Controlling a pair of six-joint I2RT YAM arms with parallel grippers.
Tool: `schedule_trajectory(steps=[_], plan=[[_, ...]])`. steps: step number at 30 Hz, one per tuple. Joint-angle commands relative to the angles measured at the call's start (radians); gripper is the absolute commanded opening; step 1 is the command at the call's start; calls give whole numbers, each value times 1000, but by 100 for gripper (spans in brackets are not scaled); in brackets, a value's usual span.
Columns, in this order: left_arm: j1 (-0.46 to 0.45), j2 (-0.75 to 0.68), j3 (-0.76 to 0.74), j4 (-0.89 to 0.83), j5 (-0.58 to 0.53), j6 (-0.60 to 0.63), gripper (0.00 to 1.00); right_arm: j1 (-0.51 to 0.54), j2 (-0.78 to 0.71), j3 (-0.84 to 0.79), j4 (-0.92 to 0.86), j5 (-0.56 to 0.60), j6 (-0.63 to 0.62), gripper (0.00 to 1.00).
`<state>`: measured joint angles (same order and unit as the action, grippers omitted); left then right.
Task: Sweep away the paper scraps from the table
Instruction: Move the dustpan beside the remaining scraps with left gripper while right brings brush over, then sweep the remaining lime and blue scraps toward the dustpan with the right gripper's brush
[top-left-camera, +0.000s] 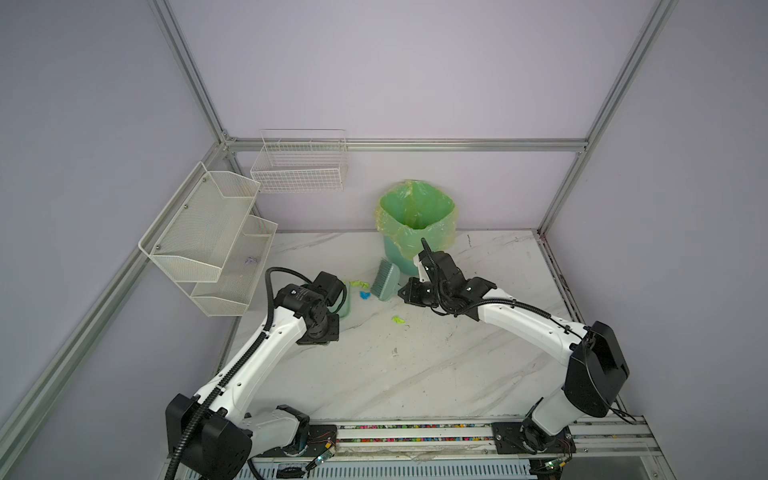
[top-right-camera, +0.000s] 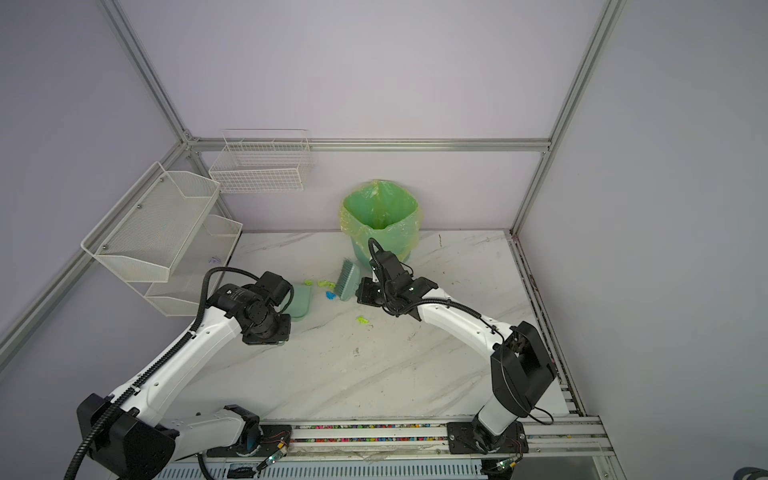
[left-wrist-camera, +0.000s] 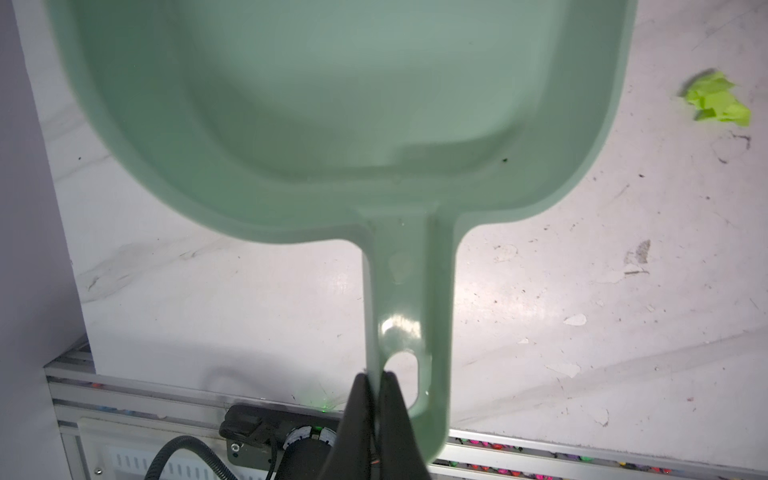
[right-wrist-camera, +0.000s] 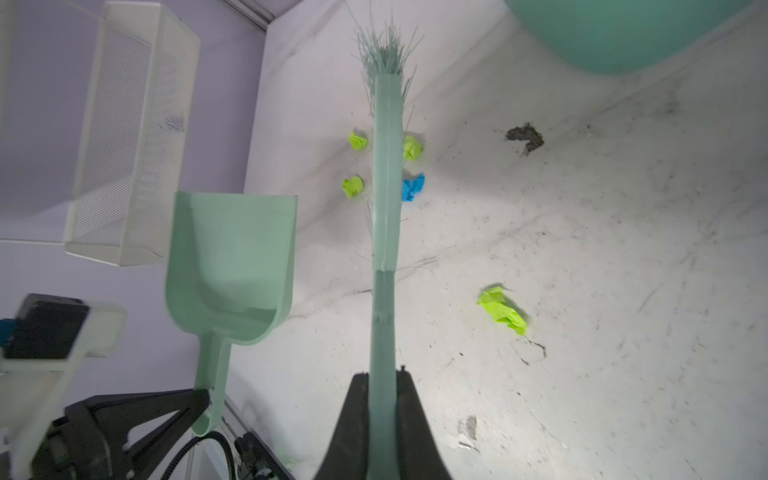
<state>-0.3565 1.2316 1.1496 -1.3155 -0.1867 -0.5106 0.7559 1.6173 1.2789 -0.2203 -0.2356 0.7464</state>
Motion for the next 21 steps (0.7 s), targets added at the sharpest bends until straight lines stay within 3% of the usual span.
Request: schedule_trajectory(steps=[1, 9, 14, 21], plan=[[41, -35, -20, 49, 10, 29, 0, 15, 52, 32, 200, -29, 158, 0], [147, -20, 7, 65, 22, 70, 0, 47, 254, 126, 375, -56, 381, 0], [193, -39, 5, 66, 24, 102, 0, 67, 374, 234, 423, -31, 464, 0], [215, -35, 20, 65, 37, 133, 0, 74, 574, 402, 461, -81, 565, 0]])
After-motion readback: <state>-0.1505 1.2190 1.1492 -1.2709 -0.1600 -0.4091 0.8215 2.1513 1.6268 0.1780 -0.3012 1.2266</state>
